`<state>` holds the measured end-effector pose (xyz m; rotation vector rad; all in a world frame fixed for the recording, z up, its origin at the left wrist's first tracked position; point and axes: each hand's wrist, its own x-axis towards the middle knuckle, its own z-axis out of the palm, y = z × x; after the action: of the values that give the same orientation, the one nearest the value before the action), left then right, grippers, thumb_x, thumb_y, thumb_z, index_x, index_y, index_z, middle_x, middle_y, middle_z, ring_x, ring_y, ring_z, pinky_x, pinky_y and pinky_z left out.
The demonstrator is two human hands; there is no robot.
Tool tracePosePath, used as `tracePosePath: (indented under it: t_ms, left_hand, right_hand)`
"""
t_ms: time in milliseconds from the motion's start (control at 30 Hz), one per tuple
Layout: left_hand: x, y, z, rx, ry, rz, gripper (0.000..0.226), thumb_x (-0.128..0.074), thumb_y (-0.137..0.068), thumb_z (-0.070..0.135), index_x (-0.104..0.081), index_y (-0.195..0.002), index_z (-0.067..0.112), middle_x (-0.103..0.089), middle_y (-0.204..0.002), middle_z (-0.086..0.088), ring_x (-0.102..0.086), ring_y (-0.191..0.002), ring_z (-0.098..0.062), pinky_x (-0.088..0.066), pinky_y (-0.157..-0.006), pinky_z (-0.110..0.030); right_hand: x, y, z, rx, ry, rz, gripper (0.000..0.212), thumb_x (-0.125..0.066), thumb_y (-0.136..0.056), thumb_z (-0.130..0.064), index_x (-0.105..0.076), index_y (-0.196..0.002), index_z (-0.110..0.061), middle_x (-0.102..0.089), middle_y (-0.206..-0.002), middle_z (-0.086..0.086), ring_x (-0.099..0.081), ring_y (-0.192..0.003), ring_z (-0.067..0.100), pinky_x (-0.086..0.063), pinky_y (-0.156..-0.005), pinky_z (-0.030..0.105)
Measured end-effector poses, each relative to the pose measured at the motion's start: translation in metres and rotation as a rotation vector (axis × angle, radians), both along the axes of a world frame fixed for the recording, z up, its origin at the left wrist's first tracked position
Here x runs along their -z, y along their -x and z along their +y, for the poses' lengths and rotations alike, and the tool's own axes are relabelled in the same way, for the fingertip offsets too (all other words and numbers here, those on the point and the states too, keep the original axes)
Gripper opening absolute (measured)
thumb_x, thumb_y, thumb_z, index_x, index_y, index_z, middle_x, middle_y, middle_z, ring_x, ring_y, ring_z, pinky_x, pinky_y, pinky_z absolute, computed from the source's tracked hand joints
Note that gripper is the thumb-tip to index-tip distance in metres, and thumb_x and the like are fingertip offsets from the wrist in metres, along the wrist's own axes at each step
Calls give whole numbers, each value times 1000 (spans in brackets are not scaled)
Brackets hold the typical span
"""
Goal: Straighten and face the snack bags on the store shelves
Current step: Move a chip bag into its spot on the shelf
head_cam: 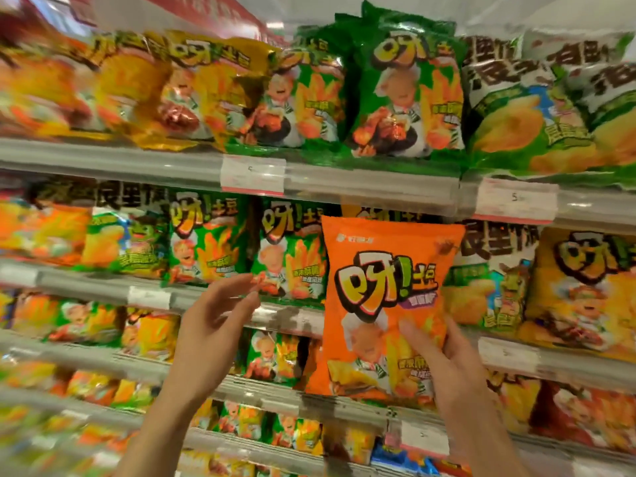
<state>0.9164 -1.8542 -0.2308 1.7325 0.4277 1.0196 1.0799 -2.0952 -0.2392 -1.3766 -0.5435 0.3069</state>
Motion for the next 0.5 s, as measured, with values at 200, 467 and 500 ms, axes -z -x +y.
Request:
tracePosePath:
  t_ms: [200,467,500]
  left_hand:
    - [9,25,48,-31,19,-19,20,-69,-91,43,-71,-111,47,-75,-113,14,-74,-102,-10,-59,-79,-21]
    - [20,61,156,1,64,-43,19,-69,-91,40,-73,-109,40,-76,-109,10,-74,-100,-11,-57,-84,-31]
    - [21,68,170,8,64,-41,19,-69,-90,41,-73,-108,41,-76,-108,11,-73,-99,-8,-58,-82,-26]
  right_hand:
    - [7,11,63,-81,-7,63,65,-82,-58,-53,-62,-120,-47,-77,-107,-18,-73,-81,-5,-54,-68,18]
    - [12,55,155,44,-17,27,71,-82,-56,-51,-61,-123,-42,-71,-110,-33,-68,-103,-6,-50,-87,23]
    - [13,62,168,79,-20,40,84,-82,-50,-55,-55,-129,-44,-68,-111,-38,-65,-105,-6,-46,-92,27]
